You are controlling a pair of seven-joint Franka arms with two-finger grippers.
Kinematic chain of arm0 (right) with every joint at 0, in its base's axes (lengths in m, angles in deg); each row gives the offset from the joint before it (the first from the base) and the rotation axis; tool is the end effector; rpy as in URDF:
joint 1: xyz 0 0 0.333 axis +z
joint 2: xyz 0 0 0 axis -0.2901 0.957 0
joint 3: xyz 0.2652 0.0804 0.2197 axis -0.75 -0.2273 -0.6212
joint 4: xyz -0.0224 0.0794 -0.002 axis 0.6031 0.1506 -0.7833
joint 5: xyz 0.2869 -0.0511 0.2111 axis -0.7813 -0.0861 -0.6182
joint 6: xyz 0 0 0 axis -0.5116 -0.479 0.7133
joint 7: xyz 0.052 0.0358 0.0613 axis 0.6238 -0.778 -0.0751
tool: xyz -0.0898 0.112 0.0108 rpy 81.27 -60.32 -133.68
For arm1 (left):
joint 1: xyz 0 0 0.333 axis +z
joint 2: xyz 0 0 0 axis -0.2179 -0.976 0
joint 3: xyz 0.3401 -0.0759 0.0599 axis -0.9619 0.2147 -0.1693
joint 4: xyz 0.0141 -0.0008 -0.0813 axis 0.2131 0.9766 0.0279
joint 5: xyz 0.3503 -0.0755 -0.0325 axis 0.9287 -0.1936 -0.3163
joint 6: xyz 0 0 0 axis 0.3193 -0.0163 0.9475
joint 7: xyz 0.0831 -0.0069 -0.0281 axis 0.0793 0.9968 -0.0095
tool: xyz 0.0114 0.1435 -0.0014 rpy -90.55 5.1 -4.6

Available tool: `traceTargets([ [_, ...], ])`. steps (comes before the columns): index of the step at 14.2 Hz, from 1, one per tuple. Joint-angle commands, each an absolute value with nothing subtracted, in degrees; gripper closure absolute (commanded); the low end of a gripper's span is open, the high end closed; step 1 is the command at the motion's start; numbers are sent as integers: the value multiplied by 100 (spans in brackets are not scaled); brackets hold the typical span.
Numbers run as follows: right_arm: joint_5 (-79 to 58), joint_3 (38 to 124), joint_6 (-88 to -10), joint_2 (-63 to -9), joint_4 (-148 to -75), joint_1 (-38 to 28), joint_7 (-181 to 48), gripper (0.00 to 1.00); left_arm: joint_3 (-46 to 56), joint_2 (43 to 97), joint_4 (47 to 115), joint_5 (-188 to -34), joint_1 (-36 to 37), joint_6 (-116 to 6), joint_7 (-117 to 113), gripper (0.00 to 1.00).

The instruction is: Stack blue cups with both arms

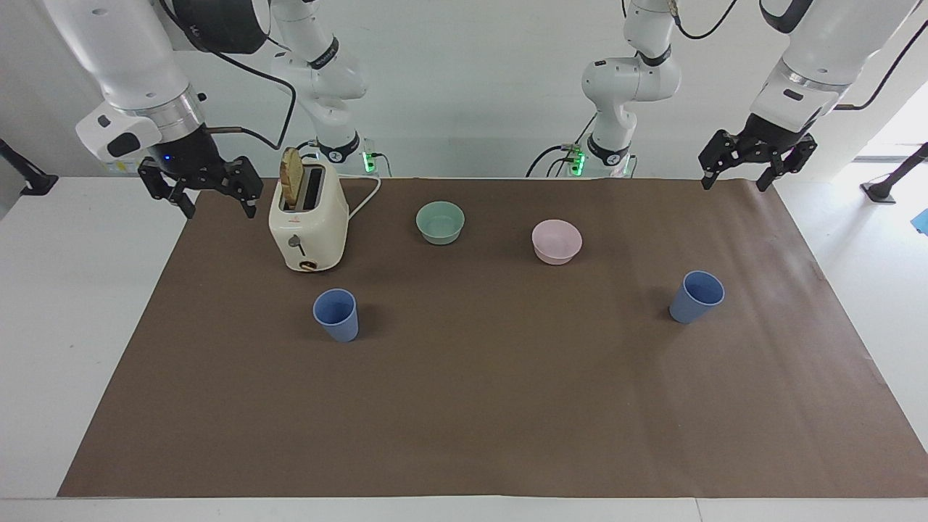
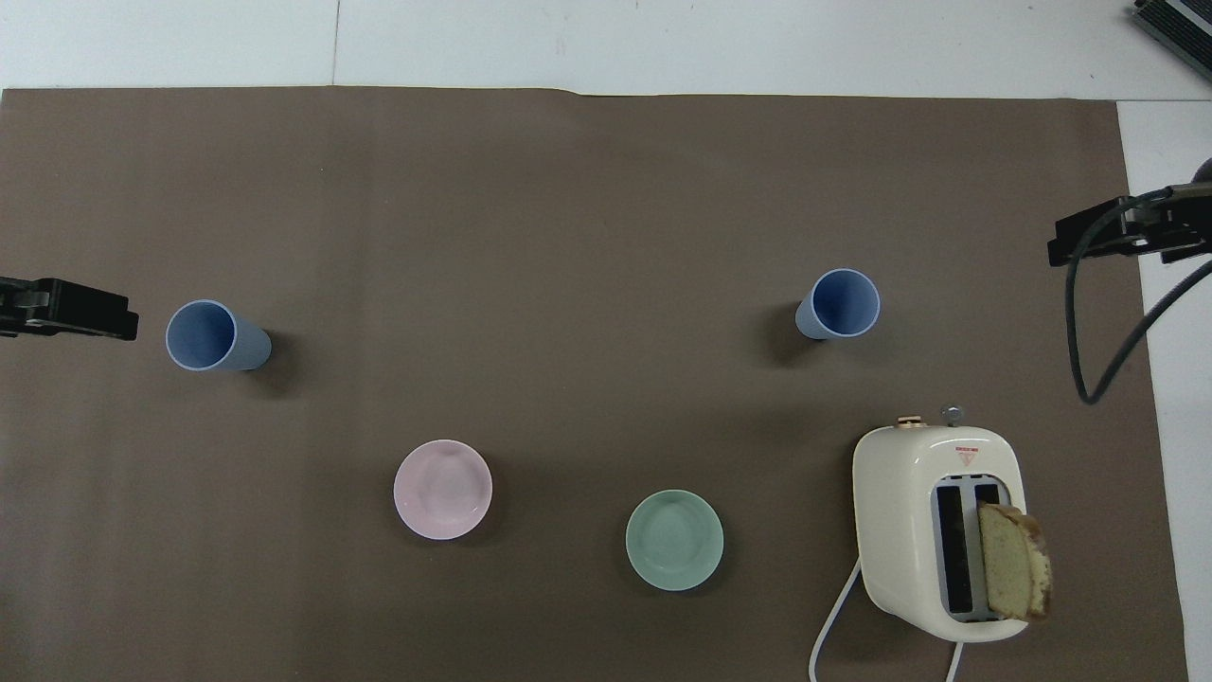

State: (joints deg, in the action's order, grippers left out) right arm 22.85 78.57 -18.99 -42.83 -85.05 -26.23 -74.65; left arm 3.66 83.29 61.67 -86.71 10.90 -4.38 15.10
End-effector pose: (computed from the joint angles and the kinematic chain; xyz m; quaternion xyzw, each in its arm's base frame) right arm 0.5693 -0.0132 0.6390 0.9998 0.0035 0.0142 0.0117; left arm 0.4976 -0.0361 0.6496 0.9988 -0.0466 0.0074 0.0098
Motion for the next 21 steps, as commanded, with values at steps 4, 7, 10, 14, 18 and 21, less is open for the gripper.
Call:
traceTargets([
  [4,2251,7821,-1941,-4404,-8661,-2688,-7375,0,391,8368,6233,-8743,1118,-519,1485,0],
  [7,2251,7821,-1932,-4404,-8661,-2688,-7375,0,391,8386,6268,-8743,1135,-545,1512,0],
  [10,2251,7821,-1932,-4404,-8661,-2688,-7375,0,391,8368,6312,-8743,1127,-668,1494,0],
  [14,2251,7821,-1941,-4404,-8661,-2688,-7375,0,382,8272,6391,-8743,1162,-1150,1468,0],
  [18,2251,7821,-1941,-4404,-8661,-2688,-7375,0,382,7834,6487,-8743,1416,-1765,1503,0],
  [21,2251,7821,-1941,-4404,-8661,-2688,-7375,0,382,7604,6978,-8743,1654,-2581,1538,0],
])
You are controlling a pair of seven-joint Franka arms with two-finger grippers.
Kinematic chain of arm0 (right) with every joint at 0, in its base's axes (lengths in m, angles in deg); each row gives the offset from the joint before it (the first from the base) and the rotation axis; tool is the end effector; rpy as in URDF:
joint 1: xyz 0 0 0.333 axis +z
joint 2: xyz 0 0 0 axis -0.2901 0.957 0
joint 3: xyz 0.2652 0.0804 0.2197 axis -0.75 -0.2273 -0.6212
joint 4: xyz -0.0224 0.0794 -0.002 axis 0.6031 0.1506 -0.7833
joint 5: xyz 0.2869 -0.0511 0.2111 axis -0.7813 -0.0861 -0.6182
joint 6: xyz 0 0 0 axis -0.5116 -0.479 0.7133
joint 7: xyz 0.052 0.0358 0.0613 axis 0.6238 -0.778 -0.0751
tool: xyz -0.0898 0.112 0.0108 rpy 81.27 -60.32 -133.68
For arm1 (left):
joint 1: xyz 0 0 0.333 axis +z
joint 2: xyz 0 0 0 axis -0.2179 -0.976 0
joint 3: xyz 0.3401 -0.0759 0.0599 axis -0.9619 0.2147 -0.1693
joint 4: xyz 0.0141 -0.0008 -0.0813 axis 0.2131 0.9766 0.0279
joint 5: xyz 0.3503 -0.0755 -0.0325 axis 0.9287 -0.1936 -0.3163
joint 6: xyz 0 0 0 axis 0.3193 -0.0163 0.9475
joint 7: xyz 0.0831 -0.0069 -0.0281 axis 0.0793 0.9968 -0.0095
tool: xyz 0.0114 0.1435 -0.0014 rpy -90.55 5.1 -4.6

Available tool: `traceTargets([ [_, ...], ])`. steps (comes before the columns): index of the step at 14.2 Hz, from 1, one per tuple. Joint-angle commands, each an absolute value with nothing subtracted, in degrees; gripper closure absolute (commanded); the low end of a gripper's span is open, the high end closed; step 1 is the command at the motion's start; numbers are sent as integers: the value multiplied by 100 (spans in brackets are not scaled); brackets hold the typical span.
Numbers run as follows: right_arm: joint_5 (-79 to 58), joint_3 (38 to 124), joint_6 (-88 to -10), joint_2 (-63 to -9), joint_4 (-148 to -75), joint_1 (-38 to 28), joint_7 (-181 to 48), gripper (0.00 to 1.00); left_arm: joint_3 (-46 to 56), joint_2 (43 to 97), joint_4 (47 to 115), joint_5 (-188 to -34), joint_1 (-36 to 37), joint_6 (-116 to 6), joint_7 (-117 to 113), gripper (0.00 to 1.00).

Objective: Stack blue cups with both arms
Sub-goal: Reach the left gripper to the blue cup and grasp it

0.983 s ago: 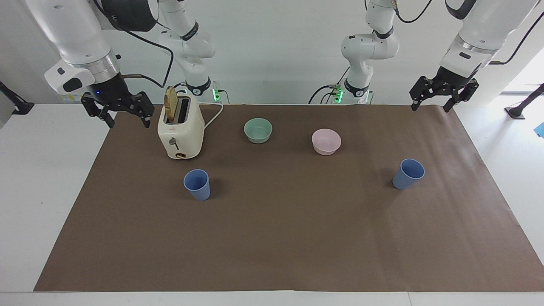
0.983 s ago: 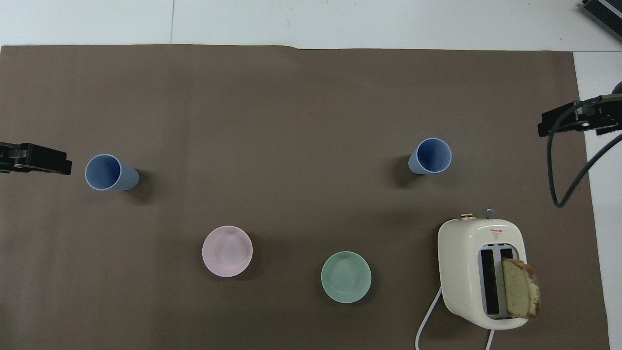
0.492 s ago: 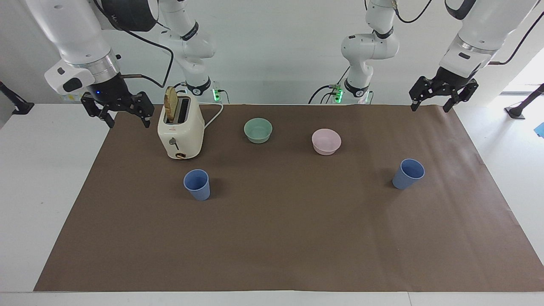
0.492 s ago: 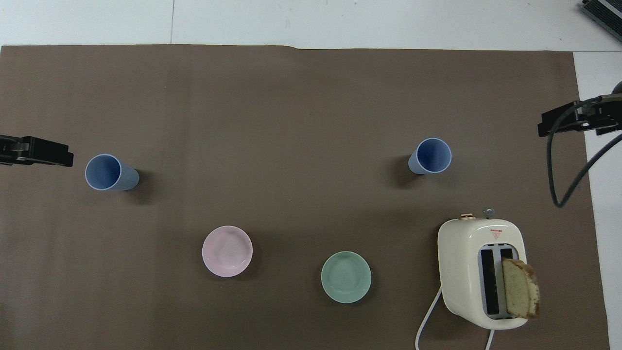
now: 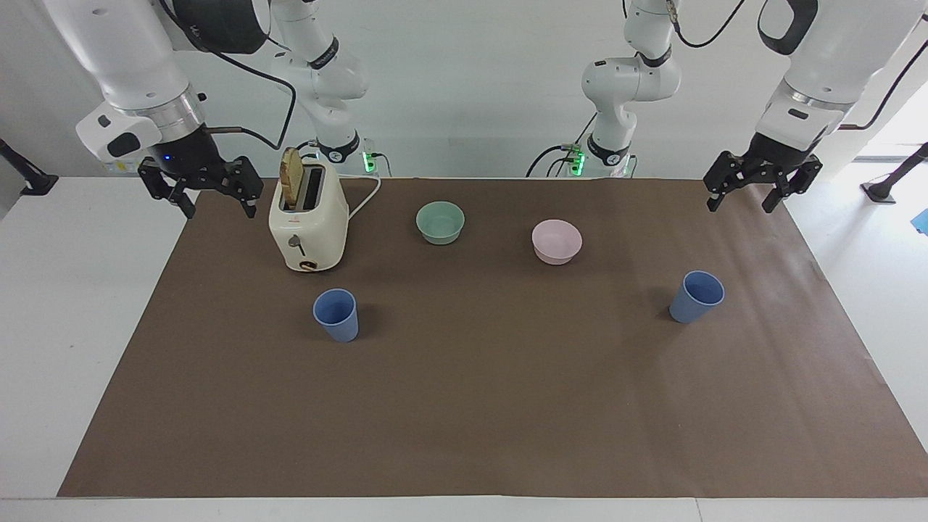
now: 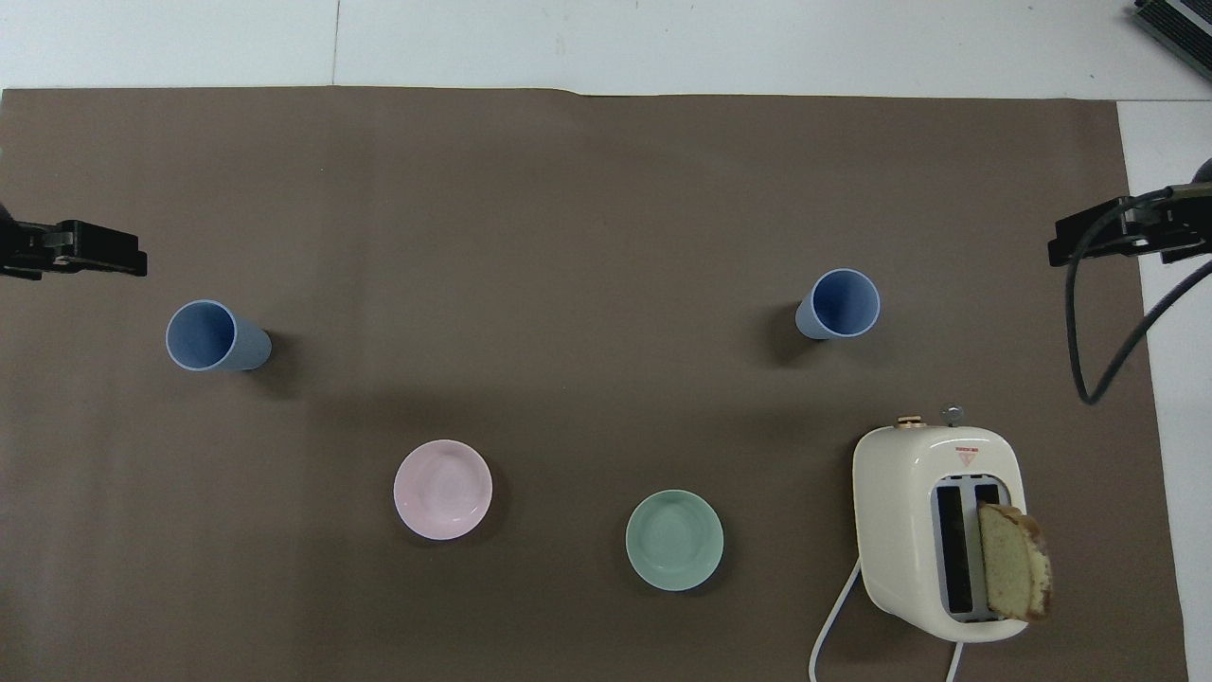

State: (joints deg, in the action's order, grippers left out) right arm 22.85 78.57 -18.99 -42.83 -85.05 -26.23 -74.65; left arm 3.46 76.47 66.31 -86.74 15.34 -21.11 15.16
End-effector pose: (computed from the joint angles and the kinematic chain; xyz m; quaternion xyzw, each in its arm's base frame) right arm 0.5693 -0.0132 0.6390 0.9998 0.0035 0.0142 0.0117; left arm 0.5669 0.0071 0.5779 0.9985 -0.0039 0.0538 0.0105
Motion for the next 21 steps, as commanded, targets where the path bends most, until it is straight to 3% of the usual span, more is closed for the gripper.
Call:
traceTargets([
  [1,2251,7821,-1941,-4404,-8661,-2688,-7375,0,382,7560,7128,-8743,1697,-2767,1538,0],
  [7,2251,7821,-1932,-4404,-8661,-2688,-7375,0,382,7357,8148,-8743,2049,-3541,1608,0],
  [18,2251,7821,-1932,-4404,-8661,-2688,-7375,0,391,7393,9028,-8743,2085,-4113,1881,0],
  [19,2251,7821,-1932,-4404,-8661,-2688,-7375,0,391,7384,9019,-8743,2085,-4131,1864,10],
  [21,2251,7821,-1941,-4404,-8661,-2688,-7375,0,391,7366,9002,-8743,2076,-4148,1828,76],
])
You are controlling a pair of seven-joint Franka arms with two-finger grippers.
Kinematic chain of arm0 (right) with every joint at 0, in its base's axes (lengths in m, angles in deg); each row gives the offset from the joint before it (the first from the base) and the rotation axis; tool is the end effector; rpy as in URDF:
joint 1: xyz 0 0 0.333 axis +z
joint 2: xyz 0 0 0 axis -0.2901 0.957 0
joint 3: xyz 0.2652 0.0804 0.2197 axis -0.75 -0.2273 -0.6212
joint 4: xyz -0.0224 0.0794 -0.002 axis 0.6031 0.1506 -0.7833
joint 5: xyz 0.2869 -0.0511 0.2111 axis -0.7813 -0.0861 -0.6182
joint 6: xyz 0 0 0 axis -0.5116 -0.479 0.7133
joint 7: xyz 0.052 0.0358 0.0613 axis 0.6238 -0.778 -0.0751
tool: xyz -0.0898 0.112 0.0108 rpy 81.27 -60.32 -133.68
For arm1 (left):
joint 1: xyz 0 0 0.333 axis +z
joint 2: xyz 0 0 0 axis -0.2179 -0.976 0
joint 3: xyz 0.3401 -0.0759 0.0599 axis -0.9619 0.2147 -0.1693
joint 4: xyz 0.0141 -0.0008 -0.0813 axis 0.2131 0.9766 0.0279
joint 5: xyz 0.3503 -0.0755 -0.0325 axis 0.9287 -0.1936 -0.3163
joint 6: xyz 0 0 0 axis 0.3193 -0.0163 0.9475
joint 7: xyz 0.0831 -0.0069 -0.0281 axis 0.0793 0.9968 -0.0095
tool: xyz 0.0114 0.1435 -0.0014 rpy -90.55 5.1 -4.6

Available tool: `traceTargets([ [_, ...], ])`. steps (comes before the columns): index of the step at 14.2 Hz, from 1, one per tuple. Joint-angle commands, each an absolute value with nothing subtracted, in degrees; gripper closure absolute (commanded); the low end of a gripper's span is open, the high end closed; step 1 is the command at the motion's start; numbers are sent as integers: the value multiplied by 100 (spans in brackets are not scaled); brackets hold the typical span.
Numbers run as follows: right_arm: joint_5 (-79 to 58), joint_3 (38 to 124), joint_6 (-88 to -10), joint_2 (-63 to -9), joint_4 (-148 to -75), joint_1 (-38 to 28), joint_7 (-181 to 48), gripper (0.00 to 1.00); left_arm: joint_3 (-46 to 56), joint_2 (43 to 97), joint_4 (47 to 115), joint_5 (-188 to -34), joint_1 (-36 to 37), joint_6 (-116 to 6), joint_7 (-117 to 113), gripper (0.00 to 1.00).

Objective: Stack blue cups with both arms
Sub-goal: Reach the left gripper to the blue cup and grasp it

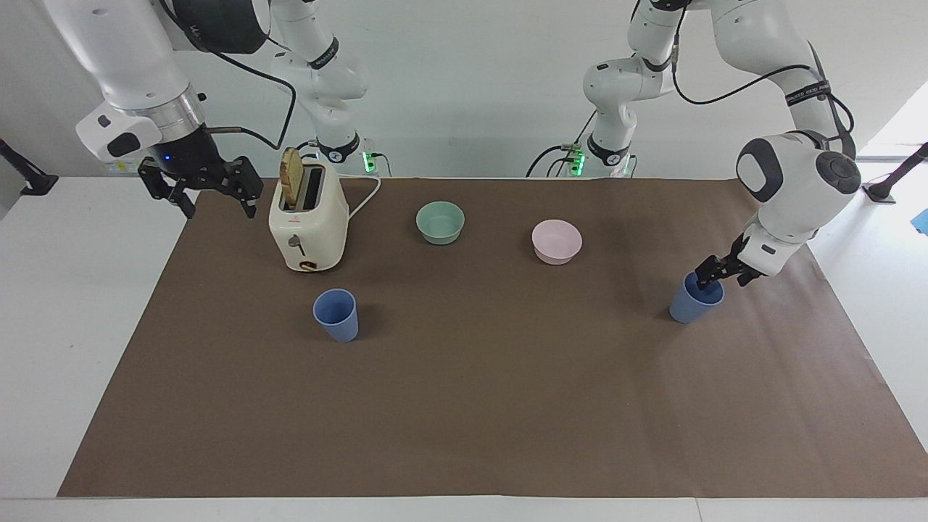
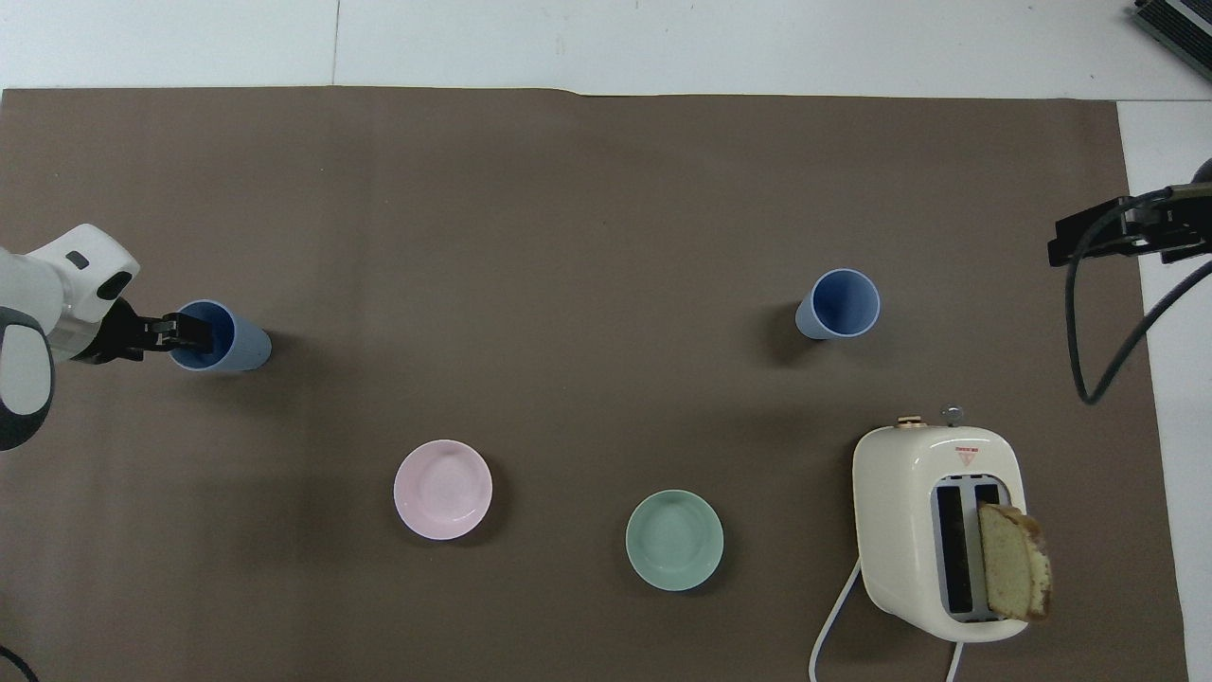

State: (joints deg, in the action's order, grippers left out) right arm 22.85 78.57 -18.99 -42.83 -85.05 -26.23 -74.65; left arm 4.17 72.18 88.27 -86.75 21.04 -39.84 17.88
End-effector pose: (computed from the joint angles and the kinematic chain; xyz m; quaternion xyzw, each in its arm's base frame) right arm 0.5693 -0.0132 0.6390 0.9998 0.0035 0.0142 0.0117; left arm 0.5483 0.0558 0.3950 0.9997 0.0199 -0.0108 0.0132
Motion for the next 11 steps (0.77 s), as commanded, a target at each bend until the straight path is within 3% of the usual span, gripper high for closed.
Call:
traceTargets([
  [1,2251,7821,-1932,-4404,-8661,-2688,-7375,0,391,7366,8984,-8743,2076,-4175,1907,100],
  [6,2251,7821,-1941,-4404,-8661,-2688,-7375,0,399,7287,8722,-8752,2085,-4088,1934,100],
  [11,2251,7821,-1941,-4404,-8661,-2688,-7375,0,443,7137,7502,-9041,1945,-3105,1663,100],
])
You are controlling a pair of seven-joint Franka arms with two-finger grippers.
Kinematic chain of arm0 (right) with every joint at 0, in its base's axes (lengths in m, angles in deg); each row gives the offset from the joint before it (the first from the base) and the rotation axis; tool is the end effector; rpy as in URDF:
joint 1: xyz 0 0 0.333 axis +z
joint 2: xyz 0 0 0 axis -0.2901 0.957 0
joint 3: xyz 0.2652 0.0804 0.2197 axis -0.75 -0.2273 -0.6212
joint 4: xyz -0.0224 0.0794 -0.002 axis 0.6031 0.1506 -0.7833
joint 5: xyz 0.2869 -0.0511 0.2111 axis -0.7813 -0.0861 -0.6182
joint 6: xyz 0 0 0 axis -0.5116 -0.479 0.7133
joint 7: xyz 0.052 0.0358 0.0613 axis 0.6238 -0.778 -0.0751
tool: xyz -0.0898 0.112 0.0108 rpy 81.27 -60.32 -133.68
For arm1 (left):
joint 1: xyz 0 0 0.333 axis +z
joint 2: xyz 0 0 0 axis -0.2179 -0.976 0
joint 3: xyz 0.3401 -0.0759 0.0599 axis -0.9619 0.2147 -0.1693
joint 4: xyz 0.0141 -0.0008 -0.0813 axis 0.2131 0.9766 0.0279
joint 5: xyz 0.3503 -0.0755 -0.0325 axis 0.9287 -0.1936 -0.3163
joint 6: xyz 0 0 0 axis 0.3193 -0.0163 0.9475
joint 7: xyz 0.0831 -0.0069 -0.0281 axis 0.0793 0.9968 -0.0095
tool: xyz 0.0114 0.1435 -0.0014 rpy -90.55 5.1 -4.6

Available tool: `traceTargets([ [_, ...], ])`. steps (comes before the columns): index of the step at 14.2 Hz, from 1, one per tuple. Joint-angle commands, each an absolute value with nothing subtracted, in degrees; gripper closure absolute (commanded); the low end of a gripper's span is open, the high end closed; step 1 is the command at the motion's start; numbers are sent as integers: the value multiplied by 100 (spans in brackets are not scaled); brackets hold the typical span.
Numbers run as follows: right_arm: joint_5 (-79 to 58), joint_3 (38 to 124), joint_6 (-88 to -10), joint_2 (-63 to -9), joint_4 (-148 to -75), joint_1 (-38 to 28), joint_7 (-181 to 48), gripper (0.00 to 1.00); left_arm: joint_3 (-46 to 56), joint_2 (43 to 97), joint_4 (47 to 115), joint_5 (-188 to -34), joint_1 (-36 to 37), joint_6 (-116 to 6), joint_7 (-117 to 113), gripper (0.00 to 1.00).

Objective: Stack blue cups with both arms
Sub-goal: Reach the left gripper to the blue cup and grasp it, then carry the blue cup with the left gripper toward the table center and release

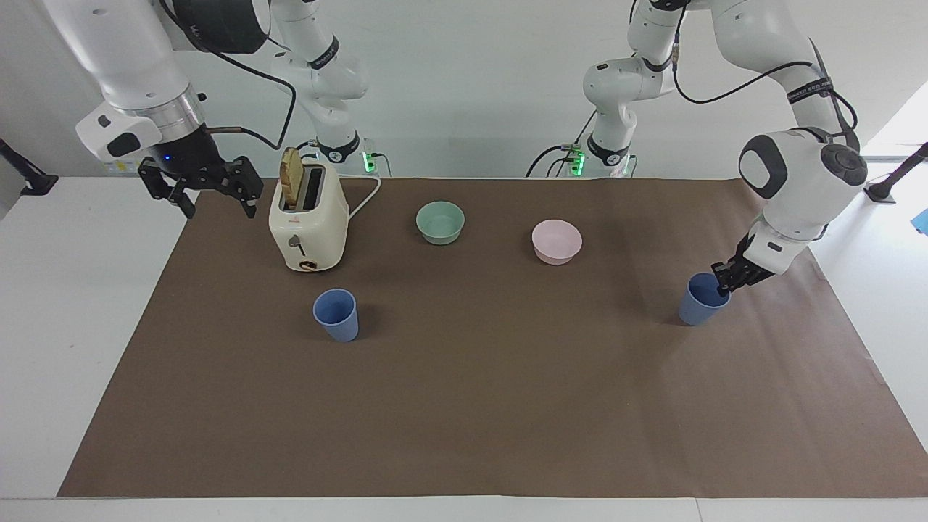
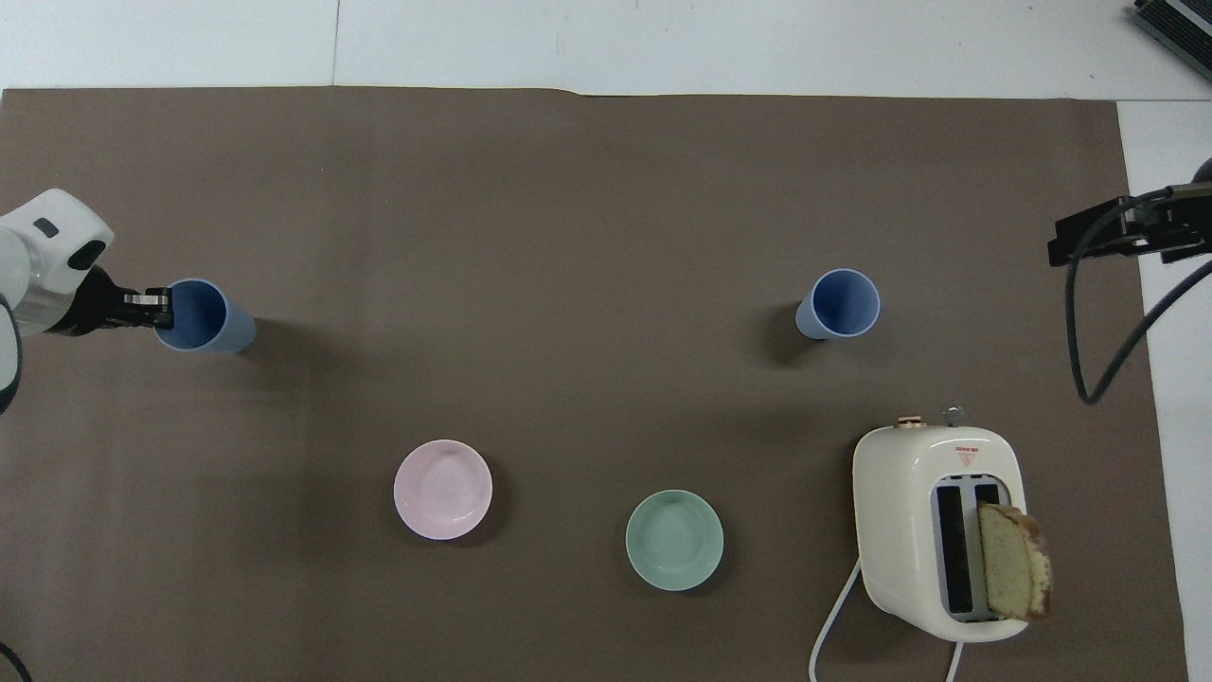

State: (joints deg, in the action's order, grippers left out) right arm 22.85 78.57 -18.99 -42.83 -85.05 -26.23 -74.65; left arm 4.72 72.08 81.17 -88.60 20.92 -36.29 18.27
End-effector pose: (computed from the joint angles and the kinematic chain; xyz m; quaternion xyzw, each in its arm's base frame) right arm 0.5693 -0.0132 0.6390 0.9998 0.0035 0.0142 0.0117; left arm 0.5717 0.0491 0.4421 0.9993 0.0177 0.0205 0.0260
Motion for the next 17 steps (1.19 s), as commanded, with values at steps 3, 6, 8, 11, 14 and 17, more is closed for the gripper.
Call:
traceTargets([
  [3,2251,7821,-1932,-4404,-8661,-2688,-7375,0,452,7199,7104,-9025,1358,-2743,637,100],
  [6,2251,7821,-1941,-4404,-8661,-2688,-7375,0,452,7199,7016,-8893,497,-2803,-629,100],
  [8,2251,7821,-1941,-4404,-8661,-2688,-7375,0,452,7190,6937,-8840,-101,-2830,-1289,100],
  [11,2251,7821,-1932,-4404,-8661,-2688,-7375,0,452,7173,6936,-8831,-813,-2830,-1668,100],
  [14,2251,7821,-1932,-4404,-8661,-2688,-7375,0,452,6700,6893,-8410,-1438,-3241,-2424,100],
  [17,2251,7821,-1941,-4404,-8661,-2688,-7375,0,470,6401,6822,-8453,-1501,-3533,-2461,100],
])
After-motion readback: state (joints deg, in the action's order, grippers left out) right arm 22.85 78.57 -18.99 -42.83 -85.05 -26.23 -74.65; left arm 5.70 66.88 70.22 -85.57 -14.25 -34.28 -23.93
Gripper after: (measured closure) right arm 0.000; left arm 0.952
